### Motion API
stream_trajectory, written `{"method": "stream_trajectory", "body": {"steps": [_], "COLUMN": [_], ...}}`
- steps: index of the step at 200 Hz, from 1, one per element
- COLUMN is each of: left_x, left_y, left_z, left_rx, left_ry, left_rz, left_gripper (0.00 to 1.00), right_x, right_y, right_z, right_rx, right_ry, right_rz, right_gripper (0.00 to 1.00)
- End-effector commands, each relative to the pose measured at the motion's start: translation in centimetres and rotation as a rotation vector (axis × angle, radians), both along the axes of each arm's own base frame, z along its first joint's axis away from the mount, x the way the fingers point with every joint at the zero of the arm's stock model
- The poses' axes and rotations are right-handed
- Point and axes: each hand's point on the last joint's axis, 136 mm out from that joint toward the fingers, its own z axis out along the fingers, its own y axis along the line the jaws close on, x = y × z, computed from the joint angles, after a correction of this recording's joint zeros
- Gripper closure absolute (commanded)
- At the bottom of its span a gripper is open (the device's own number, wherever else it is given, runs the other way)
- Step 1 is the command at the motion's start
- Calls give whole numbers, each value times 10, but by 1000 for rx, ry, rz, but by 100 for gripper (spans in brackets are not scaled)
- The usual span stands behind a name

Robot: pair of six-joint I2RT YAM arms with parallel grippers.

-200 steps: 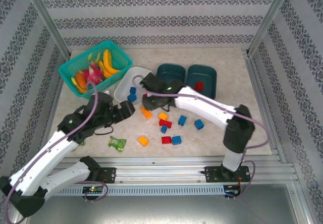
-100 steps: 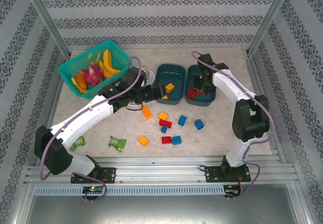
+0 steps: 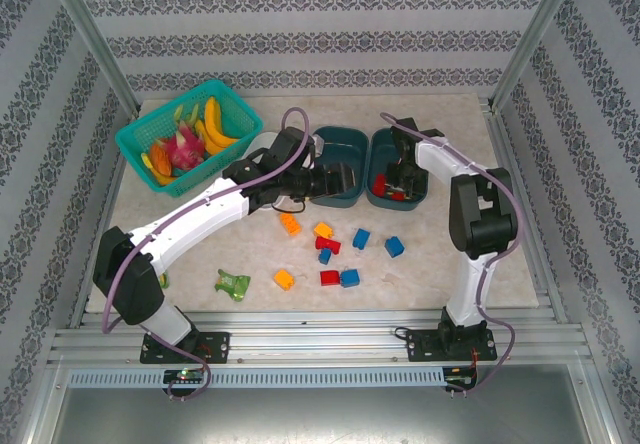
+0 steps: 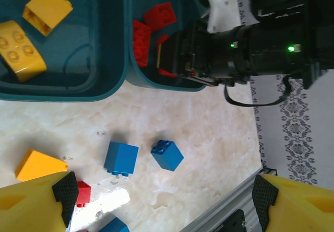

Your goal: Sort the legos into containers by color

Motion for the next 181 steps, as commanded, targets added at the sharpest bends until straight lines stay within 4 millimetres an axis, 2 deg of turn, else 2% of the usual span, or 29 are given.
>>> {"method": "stream_trajectory", "body": {"steps": [1,25,48,74,95,114,134,141,160,170,181], "left_x": [2,1,-2,-8,-19,-31,-38,-38,-33,-30,-26], "left_y": [-18,-16,-10,15,45,67,87,92,95,95,97], "left_z": [22,24,26,14,-16,-52,-83,-92,-111,-121,-131], "left_rx": [-55,-53,-31,82,225,328,402,421,471,501,535], "left_ry": [-70,-74,-77,-41,57,169,245,259,293,314,329], "left_rz": [-56,-54,-48,10,92,159,268,296,344,363,387], "left_gripper": [11,11,11,11,11,17,21,21,21,21,21], "right_x": [8,11,15,16,5,-22,-60,-75,-110,-125,-138], "right_y": [0,1,5,15,40,77,120,130,141,140,137], "right_z": [-1,8,32,86,141,179,198,200,196,190,187], "right_rx": [13,16,18,14,59,189,425,504,608,615,622], "right_ry": [1,-20,-84,-225,-427,-621,-775,-816,-887,-900,-910], "right_rz": [-20,-16,10,59,144,262,400,427,465,468,470], "right_gripper": [64,50,43,41,40,37,33,29,9,3,2]}}
